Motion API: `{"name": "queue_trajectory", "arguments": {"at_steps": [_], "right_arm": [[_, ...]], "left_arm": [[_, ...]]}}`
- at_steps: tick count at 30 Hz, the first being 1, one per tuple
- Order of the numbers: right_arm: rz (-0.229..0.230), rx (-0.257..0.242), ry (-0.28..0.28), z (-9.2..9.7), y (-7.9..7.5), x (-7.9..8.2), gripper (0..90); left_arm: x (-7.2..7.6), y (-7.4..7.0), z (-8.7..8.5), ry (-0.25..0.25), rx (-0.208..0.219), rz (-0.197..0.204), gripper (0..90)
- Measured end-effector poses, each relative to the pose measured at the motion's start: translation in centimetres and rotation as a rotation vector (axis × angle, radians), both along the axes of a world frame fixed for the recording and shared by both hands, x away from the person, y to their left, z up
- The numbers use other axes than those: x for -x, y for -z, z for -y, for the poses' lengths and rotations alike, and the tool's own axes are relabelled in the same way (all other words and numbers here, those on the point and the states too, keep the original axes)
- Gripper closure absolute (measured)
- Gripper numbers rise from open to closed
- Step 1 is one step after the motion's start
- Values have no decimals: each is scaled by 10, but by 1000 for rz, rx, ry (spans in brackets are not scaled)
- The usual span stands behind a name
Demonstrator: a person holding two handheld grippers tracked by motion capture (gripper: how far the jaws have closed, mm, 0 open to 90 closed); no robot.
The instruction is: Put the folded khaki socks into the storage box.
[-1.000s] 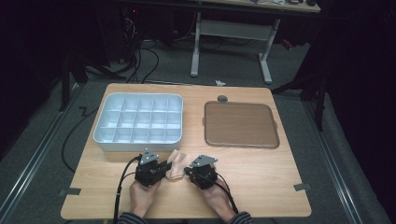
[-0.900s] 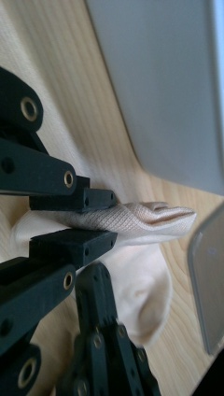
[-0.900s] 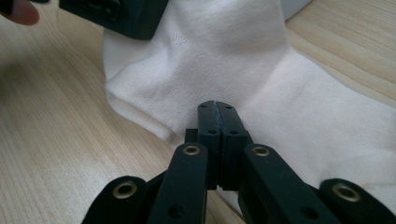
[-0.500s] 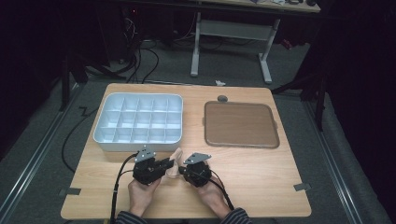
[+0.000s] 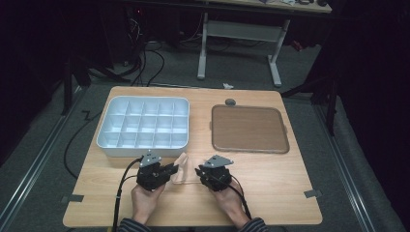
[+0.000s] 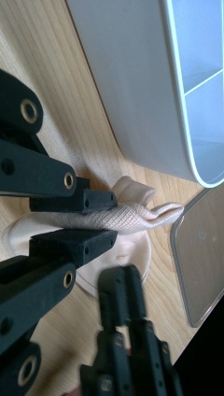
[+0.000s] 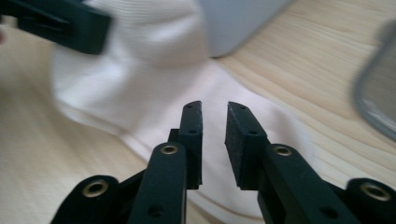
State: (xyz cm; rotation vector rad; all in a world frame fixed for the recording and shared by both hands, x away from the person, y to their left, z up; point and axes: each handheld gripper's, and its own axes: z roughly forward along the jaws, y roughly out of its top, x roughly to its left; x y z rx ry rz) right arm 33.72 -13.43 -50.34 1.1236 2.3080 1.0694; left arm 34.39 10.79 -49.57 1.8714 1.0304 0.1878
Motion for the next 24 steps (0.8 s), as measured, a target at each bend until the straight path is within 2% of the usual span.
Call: {"name": "queue_trajectory", "arguments": {"at_steps": [4,7,14,17,18,24], "right_arm": [[10,5,75,20,-2,-2,726],[20,27,113,28,-1,-3,696],[-16,50,143,35,10,-7,671],[-55,48,128,36,15,-8,753],[-64,36,121,35,17,-8,813],[-58,41,105,32,18,-8,856]], "left_arm": [[0,0,0,-2,0,-2,812],[1,-1,1,-2,-5,-2,812],[2,-1,0,-7,-8,0,811],[2,-1,1,-2,-9,1,811],[2,-1,1,0,-7,0,811],[3,-4,4,19,0,6,810]]}}
